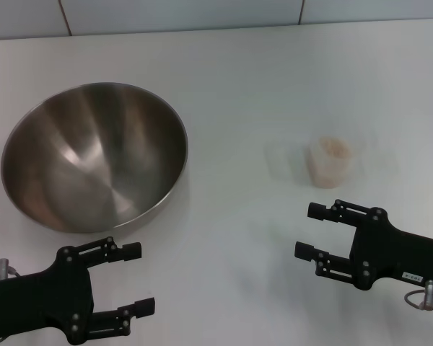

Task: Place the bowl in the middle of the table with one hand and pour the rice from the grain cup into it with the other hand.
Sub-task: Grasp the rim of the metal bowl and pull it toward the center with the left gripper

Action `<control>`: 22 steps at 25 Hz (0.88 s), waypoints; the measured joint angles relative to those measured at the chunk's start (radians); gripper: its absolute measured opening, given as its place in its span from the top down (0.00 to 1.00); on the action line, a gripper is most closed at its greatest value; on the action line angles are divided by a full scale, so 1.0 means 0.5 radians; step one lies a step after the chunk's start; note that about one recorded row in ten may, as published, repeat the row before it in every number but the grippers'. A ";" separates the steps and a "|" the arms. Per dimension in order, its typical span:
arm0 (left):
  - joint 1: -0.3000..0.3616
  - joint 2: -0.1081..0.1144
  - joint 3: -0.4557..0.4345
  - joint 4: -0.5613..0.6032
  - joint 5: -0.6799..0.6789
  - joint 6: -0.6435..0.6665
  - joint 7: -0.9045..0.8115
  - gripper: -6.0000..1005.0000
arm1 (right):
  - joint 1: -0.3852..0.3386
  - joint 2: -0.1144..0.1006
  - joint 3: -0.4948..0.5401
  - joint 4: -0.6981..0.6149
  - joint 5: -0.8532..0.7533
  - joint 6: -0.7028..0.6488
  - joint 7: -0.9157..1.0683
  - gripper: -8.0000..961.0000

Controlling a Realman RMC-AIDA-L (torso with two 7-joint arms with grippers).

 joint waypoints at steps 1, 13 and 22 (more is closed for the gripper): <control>0.000 -0.001 0.000 0.000 0.000 0.000 0.000 0.22 | 0.000 0.000 0.000 0.000 0.000 0.000 0.000 0.28; 0.000 -0.002 0.000 0.000 0.000 0.000 0.000 0.22 | 0.003 0.000 0.000 0.000 0.000 0.001 0.000 0.29; -0.003 -0.002 -0.005 0.000 -0.012 0.027 0.001 0.22 | 0.008 0.000 0.000 0.000 0.000 0.003 0.000 0.29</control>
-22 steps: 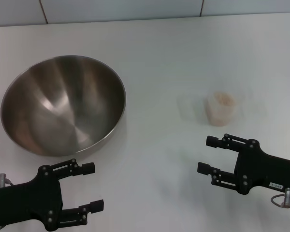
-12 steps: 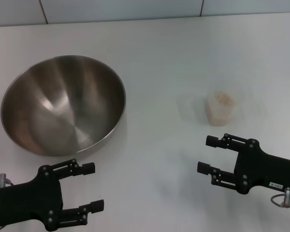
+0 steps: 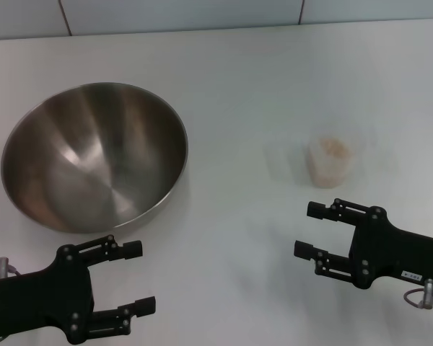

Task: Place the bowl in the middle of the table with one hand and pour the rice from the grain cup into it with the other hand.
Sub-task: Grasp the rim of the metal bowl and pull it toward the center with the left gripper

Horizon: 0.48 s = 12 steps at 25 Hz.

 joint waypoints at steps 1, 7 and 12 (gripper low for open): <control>0.000 0.000 -0.007 0.000 -0.005 0.021 0.002 0.22 | 0.001 0.000 0.000 0.000 0.000 0.000 0.000 0.29; -0.020 -0.002 -0.049 0.000 -0.214 0.194 0.014 0.22 | 0.016 0.000 0.000 0.000 0.000 0.000 0.000 0.29; -0.014 -0.003 -0.050 0.000 -0.704 0.243 0.011 0.22 | 0.017 -0.002 0.002 0.000 0.000 0.000 0.001 0.29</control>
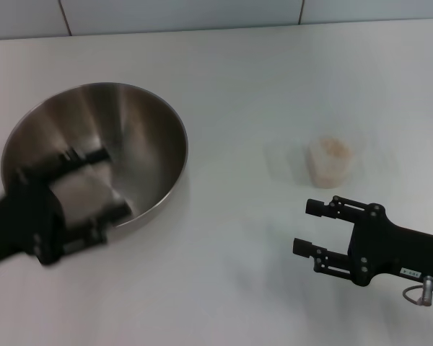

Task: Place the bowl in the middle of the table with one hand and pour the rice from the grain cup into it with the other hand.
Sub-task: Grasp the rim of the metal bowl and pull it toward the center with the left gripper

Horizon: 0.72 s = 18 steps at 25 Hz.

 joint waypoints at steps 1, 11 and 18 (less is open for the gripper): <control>0.000 0.000 0.000 0.000 0.000 0.000 0.000 0.22 | 0.000 0.000 0.000 0.000 0.000 0.000 0.000 0.29; -0.003 -0.018 -0.202 -0.030 -0.727 -0.114 0.130 0.22 | -0.006 -0.001 0.012 0.000 0.009 -0.011 0.002 0.29; -0.025 -0.021 -0.261 -0.074 -0.850 -0.353 0.290 0.22 | -0.001 -0.001 0.017 -0.001 0.014 -0.013 0.002 0.29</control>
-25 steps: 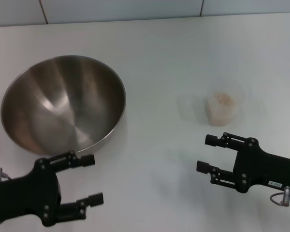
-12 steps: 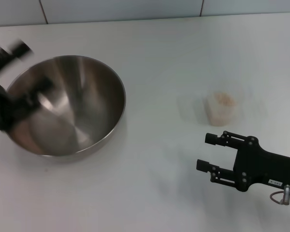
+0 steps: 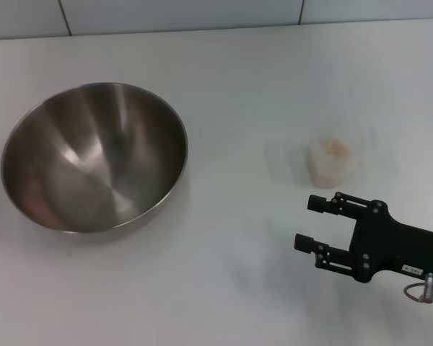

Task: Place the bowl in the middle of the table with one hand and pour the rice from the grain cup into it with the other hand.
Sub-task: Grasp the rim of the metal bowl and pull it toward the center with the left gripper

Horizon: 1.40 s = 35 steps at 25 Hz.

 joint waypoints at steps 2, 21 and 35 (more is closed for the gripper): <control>-0.011 0.000 0.012 -0.004 0.005 -0.184 0.032 0.22 | 0.005 0.002 0.000 -0.001 0.002 0.000 0.000 0.29; 0.200 0.014 0.759 1.026 0.289 -1.154 -1.281 0.22 | 0.052 0.003 0.002 0.001 0.007 0.030 0.000 0.29; 0.051 0.019 0.794 1.551 1.548 -1.154 -2.445 0.22 | 0.053 0.003 0.002 -0.007 0.008 0.031 0.000 0.30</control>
